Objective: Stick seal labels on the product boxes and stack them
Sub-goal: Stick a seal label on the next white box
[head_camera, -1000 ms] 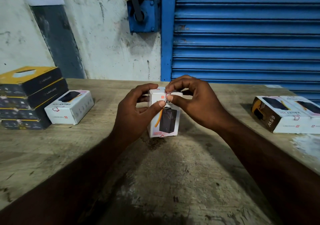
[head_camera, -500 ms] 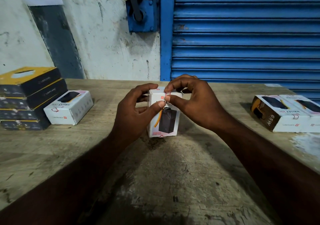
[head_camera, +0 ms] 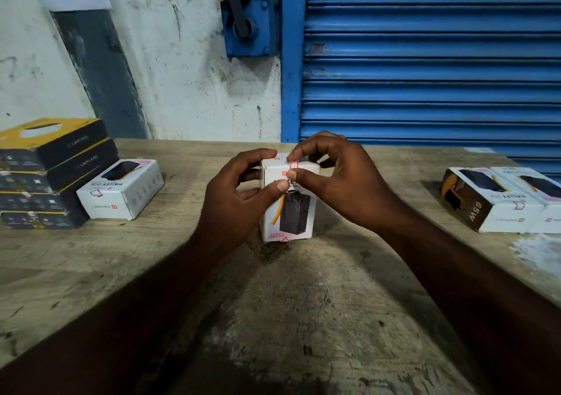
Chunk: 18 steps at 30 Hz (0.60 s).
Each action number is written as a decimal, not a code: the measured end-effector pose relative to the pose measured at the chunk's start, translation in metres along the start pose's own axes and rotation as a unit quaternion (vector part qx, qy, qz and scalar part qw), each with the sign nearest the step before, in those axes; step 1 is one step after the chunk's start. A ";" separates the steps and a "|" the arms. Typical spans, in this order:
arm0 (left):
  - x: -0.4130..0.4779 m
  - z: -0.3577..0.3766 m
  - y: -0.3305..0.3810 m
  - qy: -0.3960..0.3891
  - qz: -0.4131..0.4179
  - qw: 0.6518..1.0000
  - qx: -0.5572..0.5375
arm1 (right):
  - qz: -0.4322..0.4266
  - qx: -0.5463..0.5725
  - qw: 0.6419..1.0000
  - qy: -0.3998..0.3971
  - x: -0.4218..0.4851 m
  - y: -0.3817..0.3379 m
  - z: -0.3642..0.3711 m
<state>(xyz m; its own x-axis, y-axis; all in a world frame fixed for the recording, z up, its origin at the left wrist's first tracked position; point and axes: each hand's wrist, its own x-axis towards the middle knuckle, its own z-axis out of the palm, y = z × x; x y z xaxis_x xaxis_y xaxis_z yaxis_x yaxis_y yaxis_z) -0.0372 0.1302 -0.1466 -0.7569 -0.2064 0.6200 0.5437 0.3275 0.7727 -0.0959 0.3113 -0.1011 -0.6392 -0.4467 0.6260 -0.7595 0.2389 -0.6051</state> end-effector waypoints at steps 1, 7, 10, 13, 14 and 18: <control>0.000 -0.001 0.000 -0.003 0.000 1.000 -0.002 | -0.002 -0.008 1.000 -0.003 0.000 0.000 0.000; 0.003 -0.003 0.002 -0.021 -0.004 1.000 -0.021 | -0.023 -0.046 0.999 -0.009 -0.001 -0.001 -0.001; 0.003 -0.003 0.001 -0.033 0.003 0.999 -0.024 | -0.007 -0.033 0.999 -0.018 -0.001 0.000 -0.003; 0.004 -0.004 0.000 -0.035 0.002 0.999 -0.014 | 0.016 -0.010 1.000 -0.018 -0.002 0.002 -0.003; 0.004 -0.004 0.000 -0.035 0.000 0.999 -0.014 | 0.023 -0.002 1.000 -0.016 -0.002 0.003 -0.002; 0.003 -0.002 0.001 -0.034 -0.002 0.999 -0.020 | 0.059 0.042 0.997 -0.007 -0.004 0.008 0.003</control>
<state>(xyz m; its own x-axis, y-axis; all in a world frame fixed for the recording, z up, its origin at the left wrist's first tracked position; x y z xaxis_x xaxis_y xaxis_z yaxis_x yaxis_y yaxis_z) -0.0386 0.1280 -0.1438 -0.7817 -0.1445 0.6067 0.5528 0.2896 0.7813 -0.0991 0.3119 -0.1096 -0.7209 -0.4327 0.5414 -0.6661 0.2169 -0.7136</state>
